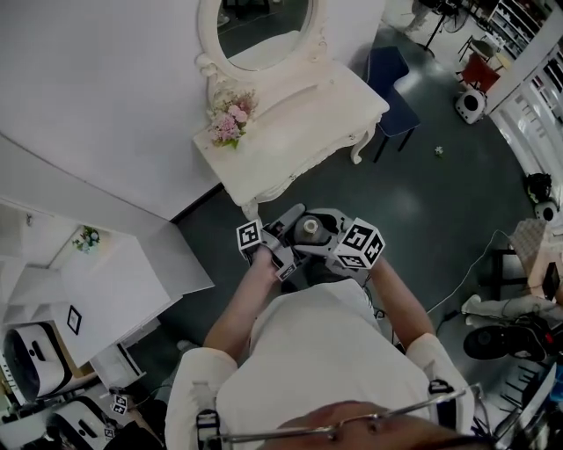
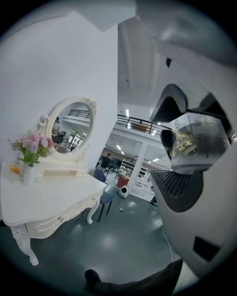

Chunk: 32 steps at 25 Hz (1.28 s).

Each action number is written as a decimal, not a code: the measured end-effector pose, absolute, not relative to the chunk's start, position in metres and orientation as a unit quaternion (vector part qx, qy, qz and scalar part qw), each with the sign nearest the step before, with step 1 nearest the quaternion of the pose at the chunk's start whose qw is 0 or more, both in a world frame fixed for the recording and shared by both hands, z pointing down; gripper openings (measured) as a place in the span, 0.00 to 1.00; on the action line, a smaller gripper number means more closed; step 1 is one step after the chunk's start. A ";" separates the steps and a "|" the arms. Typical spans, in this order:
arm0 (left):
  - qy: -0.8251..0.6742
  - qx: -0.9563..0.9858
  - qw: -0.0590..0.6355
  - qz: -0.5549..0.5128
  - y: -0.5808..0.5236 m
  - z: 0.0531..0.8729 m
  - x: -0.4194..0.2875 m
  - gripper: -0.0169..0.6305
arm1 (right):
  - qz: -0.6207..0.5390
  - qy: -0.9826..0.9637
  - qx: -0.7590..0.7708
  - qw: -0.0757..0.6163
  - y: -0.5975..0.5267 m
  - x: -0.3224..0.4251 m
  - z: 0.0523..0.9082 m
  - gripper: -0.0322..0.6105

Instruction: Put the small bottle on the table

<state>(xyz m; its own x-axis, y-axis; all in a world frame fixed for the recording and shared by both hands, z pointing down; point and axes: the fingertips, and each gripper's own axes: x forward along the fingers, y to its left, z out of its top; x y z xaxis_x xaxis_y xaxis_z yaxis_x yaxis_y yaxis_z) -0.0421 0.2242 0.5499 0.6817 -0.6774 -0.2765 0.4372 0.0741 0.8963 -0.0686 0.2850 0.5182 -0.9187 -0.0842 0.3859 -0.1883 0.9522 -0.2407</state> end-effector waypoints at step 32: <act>-0.162 0.554 0.708 -0.407 0.046 0.558 0.040 0.51 | 0.138 -0.973 -0.001 0.186 0.110 0.021 0.525 0.61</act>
